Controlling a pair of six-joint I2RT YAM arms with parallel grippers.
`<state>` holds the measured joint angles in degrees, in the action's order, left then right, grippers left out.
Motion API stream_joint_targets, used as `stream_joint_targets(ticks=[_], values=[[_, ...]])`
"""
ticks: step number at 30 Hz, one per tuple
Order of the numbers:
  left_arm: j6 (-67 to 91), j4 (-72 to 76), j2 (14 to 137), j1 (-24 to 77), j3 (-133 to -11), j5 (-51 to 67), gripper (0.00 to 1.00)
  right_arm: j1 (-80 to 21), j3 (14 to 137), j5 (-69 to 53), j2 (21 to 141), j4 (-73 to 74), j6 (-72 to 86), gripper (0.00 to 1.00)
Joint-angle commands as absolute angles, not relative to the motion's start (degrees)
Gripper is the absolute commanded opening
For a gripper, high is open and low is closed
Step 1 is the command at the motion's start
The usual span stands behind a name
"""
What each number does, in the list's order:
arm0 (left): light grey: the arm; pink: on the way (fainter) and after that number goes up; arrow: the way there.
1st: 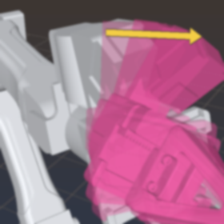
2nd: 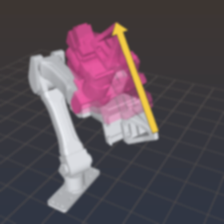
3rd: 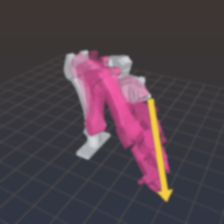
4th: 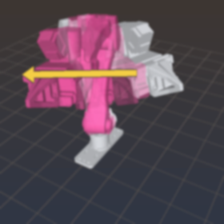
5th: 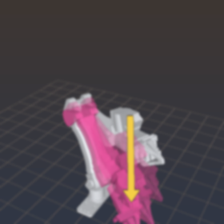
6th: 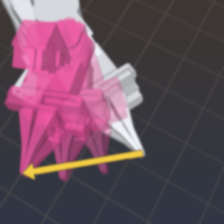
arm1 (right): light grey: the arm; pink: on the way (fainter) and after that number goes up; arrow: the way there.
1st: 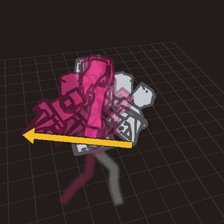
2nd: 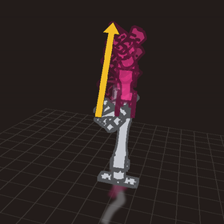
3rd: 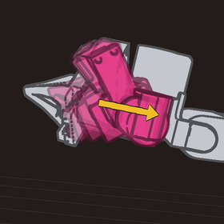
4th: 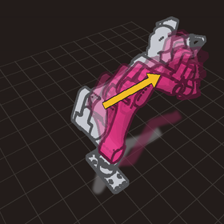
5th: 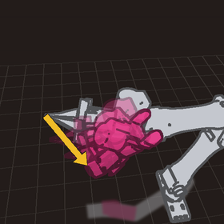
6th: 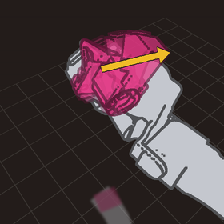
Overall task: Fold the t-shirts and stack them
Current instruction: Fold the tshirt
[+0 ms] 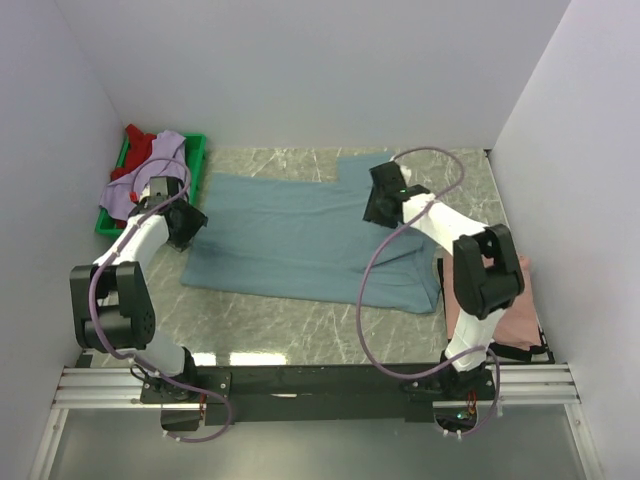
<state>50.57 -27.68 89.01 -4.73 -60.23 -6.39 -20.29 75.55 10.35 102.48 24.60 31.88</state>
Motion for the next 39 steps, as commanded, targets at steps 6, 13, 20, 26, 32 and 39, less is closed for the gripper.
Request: stream_joint_targets(ticks=[6,13,20,26,32,39], values=[[48.96,-26.1,84.11,-4.48,-59.33,-1.76,0.66,-23.73,80.24,11.78,109.77,28.65,34.28,0.44],[48.43,-26.37,83.76,-4.48,-59.33,-1.5,0.66,-24.26,80.6,12.39,112.06,29.09,35.51,0.42],[48.43,-25.58,83.85,-4.48,-58.54,-1.23,0.65,-24.96,81.03,11.86,113.55,28.3,35.95,0.42],[48.43,-25.66,84.38,-4.48,-58.71,-1.05,0.64,-25.31,82.53,12.48,114.96,28.74,36.12,0.41],[48.34,-25.84,84.29,-4.48,-58.8,-1.23,0.64,-25.58,81.56,13.01,113.91,28.39,36.65,0.25],[48.34,-25.66,84.73,-4.48,-58.62,-1.23,0.63,-25.66,81.12,13.27,111.71,28.39,36.65,0.0]])
